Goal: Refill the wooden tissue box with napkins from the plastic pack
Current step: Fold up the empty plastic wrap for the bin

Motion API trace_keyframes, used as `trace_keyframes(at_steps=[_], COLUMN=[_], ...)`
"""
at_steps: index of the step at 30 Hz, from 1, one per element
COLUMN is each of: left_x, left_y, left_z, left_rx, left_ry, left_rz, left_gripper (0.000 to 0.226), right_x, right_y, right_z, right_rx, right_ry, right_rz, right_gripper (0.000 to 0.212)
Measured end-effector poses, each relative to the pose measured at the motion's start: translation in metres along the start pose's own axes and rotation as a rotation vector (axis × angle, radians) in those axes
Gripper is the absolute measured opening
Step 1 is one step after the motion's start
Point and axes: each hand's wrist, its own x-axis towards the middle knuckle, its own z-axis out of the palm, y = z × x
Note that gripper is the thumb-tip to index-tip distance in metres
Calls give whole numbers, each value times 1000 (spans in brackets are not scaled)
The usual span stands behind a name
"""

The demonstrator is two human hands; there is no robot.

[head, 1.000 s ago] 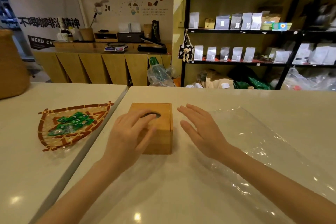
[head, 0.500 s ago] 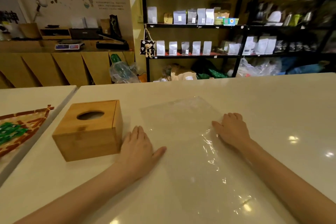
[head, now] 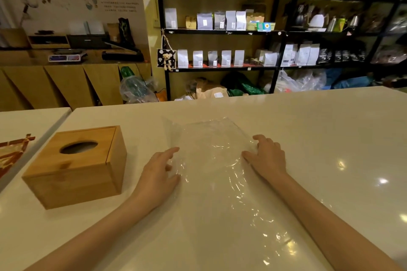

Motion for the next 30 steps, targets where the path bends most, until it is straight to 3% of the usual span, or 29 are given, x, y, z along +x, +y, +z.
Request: trace_keyframes(at_steps=[5,10,12,15,18,20,22,26,30], left_x=[0,-5,-2,4,8,10,13,19,25], left_y=[3,13,16,18,21,23,23,21,27], left_z=[0,-2,-7,-20,-34,-44,-54,-70,-81], left_rx=[-367,-814,-772,-694,-644,-596,-612,-947,-981], left_ry=[100,101,185,266,271,255,213,59,15], left_rz=[-178,-387,-359,-305,-295,-313,-340,-375,-320], left_gripper=[62,60,55,51,52,56,59,61,24], right_x=[-1,5,9,12,13,13,16,16,14], right_y=[-3,2,4,7,10,11,13,9,-1], right_z=[-4,-13,-22,-34,-38,-39,-42,-53,-63], right_rx=[-37,133,335,808,982,998,1090,1179,1183], right_ry=[-41,-99,-147,-345,-508,-480,-397,-360,-317], right_rz=[100,160,203,335,377,339,287,126,8], right_gripper=[59,65,63,47,19,19,38,40,24])
